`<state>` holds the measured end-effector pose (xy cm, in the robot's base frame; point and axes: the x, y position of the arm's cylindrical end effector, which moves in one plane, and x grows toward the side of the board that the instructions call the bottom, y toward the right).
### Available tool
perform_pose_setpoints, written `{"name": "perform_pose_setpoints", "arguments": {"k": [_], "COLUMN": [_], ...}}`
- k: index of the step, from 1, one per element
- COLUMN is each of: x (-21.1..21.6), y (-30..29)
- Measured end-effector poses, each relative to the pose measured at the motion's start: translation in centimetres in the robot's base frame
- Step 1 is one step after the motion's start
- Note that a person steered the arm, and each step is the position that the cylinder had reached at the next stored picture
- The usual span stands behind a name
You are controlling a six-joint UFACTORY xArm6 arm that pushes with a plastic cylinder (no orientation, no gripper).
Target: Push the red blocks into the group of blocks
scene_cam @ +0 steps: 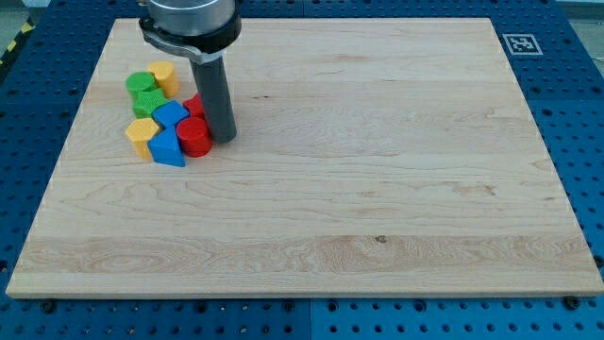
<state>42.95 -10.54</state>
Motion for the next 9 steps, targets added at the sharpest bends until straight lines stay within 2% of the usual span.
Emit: {"name": "perform_pose_setpoints", "arguments": {"k": [6, 7, 9], "x": [0.0, 0.1, 4.5], "y": [-2.1, -0.5, 9.3]}}
